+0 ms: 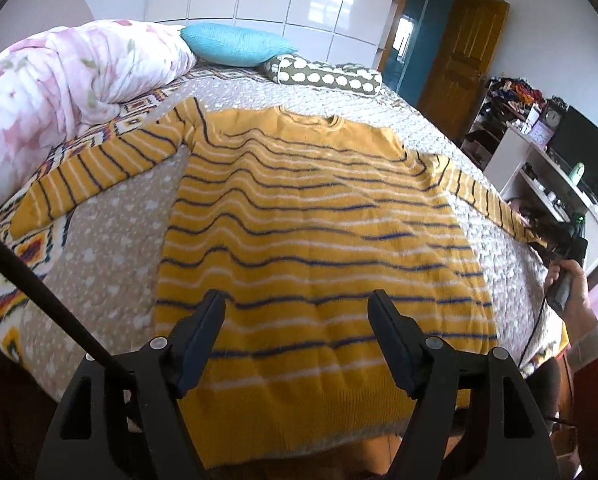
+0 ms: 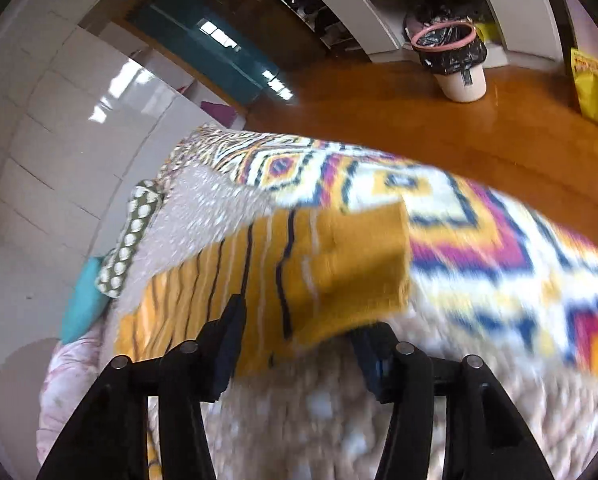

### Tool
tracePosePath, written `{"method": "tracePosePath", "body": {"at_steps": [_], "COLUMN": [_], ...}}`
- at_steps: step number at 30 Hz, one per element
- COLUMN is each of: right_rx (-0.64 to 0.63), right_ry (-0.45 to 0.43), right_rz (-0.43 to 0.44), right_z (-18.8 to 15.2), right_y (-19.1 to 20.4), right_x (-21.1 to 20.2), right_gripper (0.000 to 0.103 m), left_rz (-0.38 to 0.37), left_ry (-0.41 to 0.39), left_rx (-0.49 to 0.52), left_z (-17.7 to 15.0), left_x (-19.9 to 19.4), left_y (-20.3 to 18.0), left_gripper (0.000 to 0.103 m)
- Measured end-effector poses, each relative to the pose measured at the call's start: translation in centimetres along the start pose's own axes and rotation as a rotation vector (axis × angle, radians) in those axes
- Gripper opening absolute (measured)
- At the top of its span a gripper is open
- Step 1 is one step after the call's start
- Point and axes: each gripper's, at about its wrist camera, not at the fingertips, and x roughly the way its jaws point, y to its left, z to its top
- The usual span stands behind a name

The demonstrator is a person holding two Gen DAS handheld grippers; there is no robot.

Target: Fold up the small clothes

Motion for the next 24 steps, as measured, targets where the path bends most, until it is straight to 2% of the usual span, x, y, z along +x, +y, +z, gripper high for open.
{"method": "tracePosePath", "body": {"at_steps": [1,2,4,6,7,10,12,15,18,24], "right_rx": [-0.002,0.006,0.013,-0.018,-0.028,-0.050,-0.106,-0.258,-0.383,-0.568], "right_ry": [0.019,0.027,-0.023,-0.106,-0.130,-0.151,-0.153,-0.135,-0.073,0.119], "right_rz": [0.005,0.009,-0.004,-0.103,-0.146,-0.197,-0.219,-0.204,-0.110,0.141], "right_z": [0.6,2.4,4.6,7.4,8.4,10.3,10.2,9.1,5.9,-4.7], "right_y": [0.3,0.1,-0.3,-0.4,-0.3,1.5,3.7,9.1,15.5,30.4], "right_x": [1.0,2.0,1.2,-0.1,-0.7,-1.4,-1.2,-0.1,1.5,7.0], "right_gripper": [0.010,0.010,0.010,0.010,0.006,0.006,0.006,0.006,0.006,0.006], "left_rz": [-0.007,-0.011,-0.022,-0.022,-0.026,-0.053,-0.076,-0.119,-0.143,-0.113], "left_ry": [-0.006,-0.008,-0.016,-0.024,-0.028,-0.034,-0.028,-0.003,-0.009,-0.090], "left_rx": [-0.007,-0.010,-0.011,-0.014,-0.023,-0.068,-0.099,-0.141,-0.152,-0.173], "left_z": [0.4,0.6,1.3,1.9,2.2,2.4,2.2,1.5,0.7,-0.5], "left_x": [0.4,0.6,1.2,1.9,2.2,2.6,2.8,2.7,1.3,-2.3], "left_y": [0.0,0.1,0.1,0.3,0.4,1.0,1.5,2.4,3.4,6.5], "left_gripper": [0.073,0.073,0.073,0.073,0.073,0.073,0.073,0.074,0.074,0.078]}}
